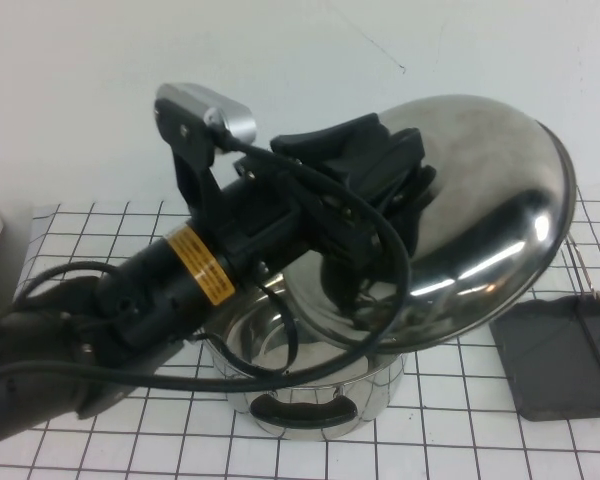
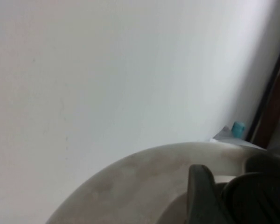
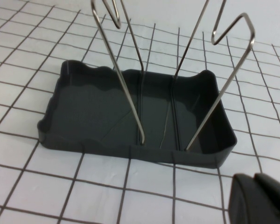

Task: Put pot lid on rack
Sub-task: Hand over the pot lid

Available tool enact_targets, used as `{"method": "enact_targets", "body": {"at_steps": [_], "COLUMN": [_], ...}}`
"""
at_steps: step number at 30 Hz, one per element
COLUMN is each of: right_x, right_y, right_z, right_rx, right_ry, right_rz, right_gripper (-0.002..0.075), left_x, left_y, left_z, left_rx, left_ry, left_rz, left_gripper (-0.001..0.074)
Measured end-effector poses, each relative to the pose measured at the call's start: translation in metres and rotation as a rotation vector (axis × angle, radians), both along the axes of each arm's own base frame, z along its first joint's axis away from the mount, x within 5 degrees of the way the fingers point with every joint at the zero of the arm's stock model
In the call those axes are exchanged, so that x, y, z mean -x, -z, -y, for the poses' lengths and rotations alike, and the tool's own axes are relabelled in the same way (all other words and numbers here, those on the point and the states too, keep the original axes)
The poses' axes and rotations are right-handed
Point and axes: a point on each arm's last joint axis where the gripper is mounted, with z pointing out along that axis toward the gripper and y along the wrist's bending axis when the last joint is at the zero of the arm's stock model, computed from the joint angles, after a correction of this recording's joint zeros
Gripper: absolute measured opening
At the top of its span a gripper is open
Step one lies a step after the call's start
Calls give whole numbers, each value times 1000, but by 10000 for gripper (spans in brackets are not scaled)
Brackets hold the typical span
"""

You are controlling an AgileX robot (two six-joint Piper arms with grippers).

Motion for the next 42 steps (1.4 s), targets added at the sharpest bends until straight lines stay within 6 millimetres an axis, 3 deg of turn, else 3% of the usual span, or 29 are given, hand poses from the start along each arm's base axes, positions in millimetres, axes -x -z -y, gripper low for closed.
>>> {"method": "enact_targets", "body": {"at_steps": [4, 10, 13, 17, 27, 33, 36, 39, 42], "right_x": [0, -2, -2, -2, 0, 6, -2, -18, -39], "right_y": [-1, -11, -16, -18, -23, -77, -101, -122, -145], "right_z": [-2, -20, -22, -22, -30, -38, -45, -54, -65], "right_rx": [-75, -946, -1120, -1038, -1041, -988, -874, -822, -806], "right_ry": [7, 70, 72, 40, -70, -310, -400, -500, -608], "right_rz": [10, 28, 36, 68, 71, 259, 265, 196, 119], "right_gripper": [-3, -3, -3, -3, -3, -2, 11, 86, 243], "left_x": [-7, -14, -15, -15, -15, -15, -15, -15, -15], "left_y": [17, 33, 33, 32, 31, 31, 31, 31, 31], "left_z": [9, 14, 13, 13, 13, 13, 13, 13, 12], "left_rx": [33, -4, -1, 6, -1, -7, -10, -11, -8], "left_ry": [42, 28, 10, 7, 2, -1, -4, -4, -8], "left_rz": [-5, 4, 21, 30, 48, 59, 66, 68, 68], "left_gripper": [319, 319, 319, 319, 319, 319, 319, 319, 319]}}
